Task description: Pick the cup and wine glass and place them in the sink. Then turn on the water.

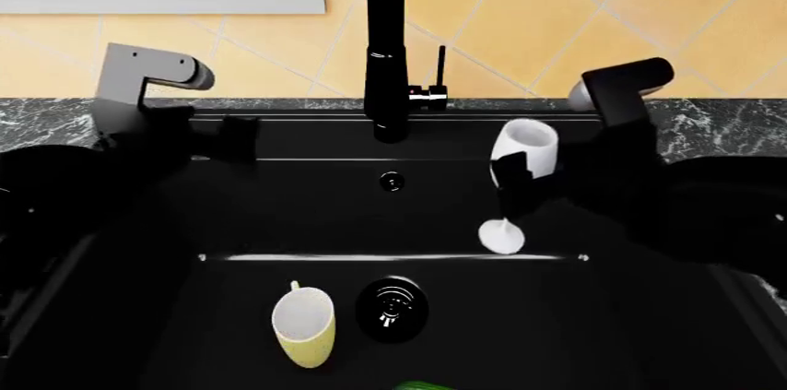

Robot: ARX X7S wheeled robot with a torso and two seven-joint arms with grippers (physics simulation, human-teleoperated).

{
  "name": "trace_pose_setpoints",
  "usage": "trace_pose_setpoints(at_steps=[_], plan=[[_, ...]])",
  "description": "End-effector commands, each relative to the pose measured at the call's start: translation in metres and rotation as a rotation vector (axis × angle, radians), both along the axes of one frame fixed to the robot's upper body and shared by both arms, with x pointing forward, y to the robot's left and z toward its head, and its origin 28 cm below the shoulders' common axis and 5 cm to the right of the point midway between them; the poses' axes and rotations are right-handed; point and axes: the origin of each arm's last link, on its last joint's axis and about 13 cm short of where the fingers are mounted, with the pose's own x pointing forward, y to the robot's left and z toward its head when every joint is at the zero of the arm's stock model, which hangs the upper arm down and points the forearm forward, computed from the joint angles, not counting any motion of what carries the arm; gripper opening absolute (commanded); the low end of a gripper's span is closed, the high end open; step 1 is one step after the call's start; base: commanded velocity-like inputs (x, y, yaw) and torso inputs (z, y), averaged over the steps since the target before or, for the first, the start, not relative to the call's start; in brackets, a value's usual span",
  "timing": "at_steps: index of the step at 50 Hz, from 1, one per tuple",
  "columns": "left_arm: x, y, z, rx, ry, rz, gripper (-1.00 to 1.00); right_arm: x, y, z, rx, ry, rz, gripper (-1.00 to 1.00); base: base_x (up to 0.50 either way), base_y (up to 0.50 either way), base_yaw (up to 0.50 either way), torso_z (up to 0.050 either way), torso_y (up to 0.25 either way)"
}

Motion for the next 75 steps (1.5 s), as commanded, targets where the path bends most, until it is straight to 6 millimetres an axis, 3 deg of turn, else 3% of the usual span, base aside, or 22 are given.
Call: trace_pose_setpoints(at_steps=[1,19,48,75], plan=[[0.007,0.005,0.008,-0.028,-0.038,0.09,1.0,0.005,0.001,-0.005,-0.016,0.001,0.011,-1.0,0.0,0.0,0.0,0.0,0.0],[0.01,0.005,0.008,-0.018,-0.021,0.116,1.0,0.018,0.0,-0.018,-0.037,0.029,-0.008,-1.0,0.0,0.0,0.0,0.0,0.0],[0.009,0.006,0.008,-0.042,-0.015,0.107,1.0,0.025,0.01,-0.066,-0.04,0.119,0.008,-1.0,0.0,0.0,0.0,0.0,0.0],[0.009,0.006,0.007,-0.041,-0.015,0.104,1.0,0.027,0.017,-0.086,-0.012,0.149,0.019,-1.0,0.0,0.0,0.0,0.0,0.0]])
